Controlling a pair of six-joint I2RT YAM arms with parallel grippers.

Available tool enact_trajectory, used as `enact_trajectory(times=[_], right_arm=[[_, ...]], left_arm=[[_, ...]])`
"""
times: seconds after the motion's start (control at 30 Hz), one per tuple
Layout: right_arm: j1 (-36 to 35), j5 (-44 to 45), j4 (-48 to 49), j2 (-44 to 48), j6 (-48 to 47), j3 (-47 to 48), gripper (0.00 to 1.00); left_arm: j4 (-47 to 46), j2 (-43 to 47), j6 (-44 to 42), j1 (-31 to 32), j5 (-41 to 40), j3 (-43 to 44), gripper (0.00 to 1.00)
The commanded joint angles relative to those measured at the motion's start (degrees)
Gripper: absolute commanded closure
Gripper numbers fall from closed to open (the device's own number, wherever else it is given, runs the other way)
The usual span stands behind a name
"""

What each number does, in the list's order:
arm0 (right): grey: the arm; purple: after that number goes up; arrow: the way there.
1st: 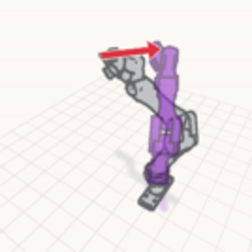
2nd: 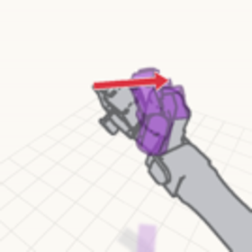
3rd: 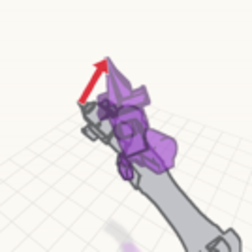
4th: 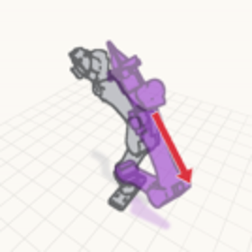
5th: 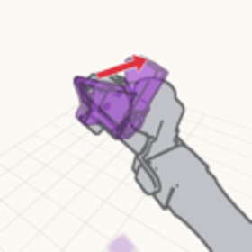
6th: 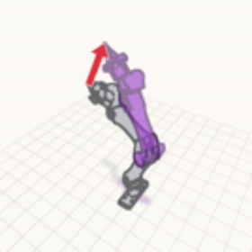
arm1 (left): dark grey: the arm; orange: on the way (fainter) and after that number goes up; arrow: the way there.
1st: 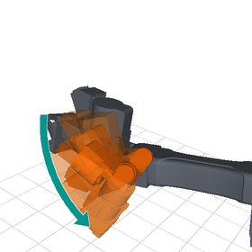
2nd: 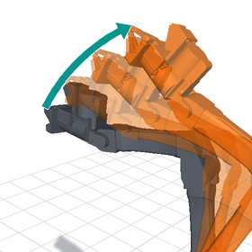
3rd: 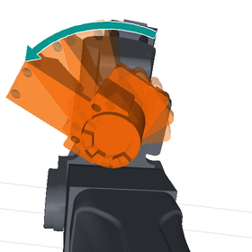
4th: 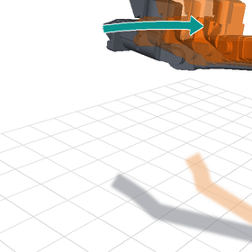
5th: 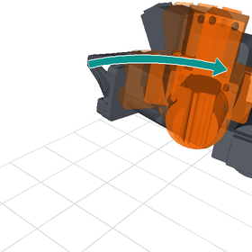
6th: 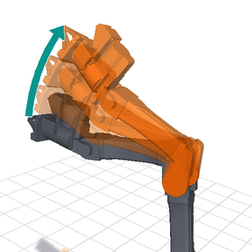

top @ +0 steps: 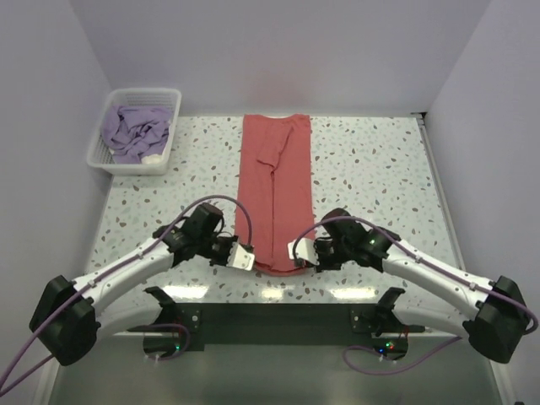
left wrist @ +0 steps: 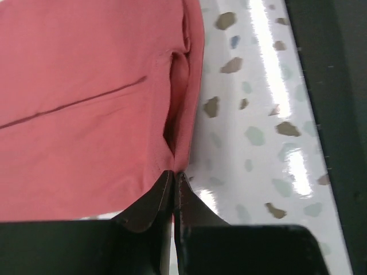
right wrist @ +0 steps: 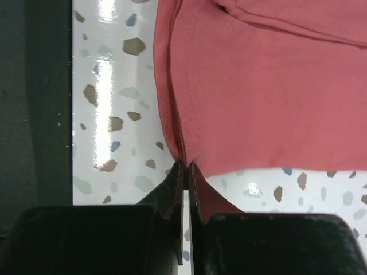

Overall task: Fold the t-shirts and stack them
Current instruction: Fold the tshirt

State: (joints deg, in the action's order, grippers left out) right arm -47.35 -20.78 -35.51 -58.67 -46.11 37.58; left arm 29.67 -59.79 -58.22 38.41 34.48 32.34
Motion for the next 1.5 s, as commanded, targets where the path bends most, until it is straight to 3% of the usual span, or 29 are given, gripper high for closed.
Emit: enact_trajectory(times=[0.0,0.6,1.2,1.47], right_arm=[[5.93,-3.91,-1.14,-4.49,-2.22,6.43,1.00],[22.91,-12.88,0.62,-30.33,-17.96,27.25,1.00],[30.03,-15.17,-1.93,-55.12,-22.09,53.89,1.00],[31.36,-14.56,-3.25,-63.40,-23.15,61.99,1.00]], left_arm=[[2.76,-5.31,-3.73,-4.30,2.34,7.38,1.00],[-3.48,-30.01,-13.93,-15.29,2.61,29.18,1.00],[-3.74,-53.48,-18.51,-21.18,1.91,55.54,1.00],[-4.79,-60.09,-19.04,-21.89,0.50,60.74,1.00]])
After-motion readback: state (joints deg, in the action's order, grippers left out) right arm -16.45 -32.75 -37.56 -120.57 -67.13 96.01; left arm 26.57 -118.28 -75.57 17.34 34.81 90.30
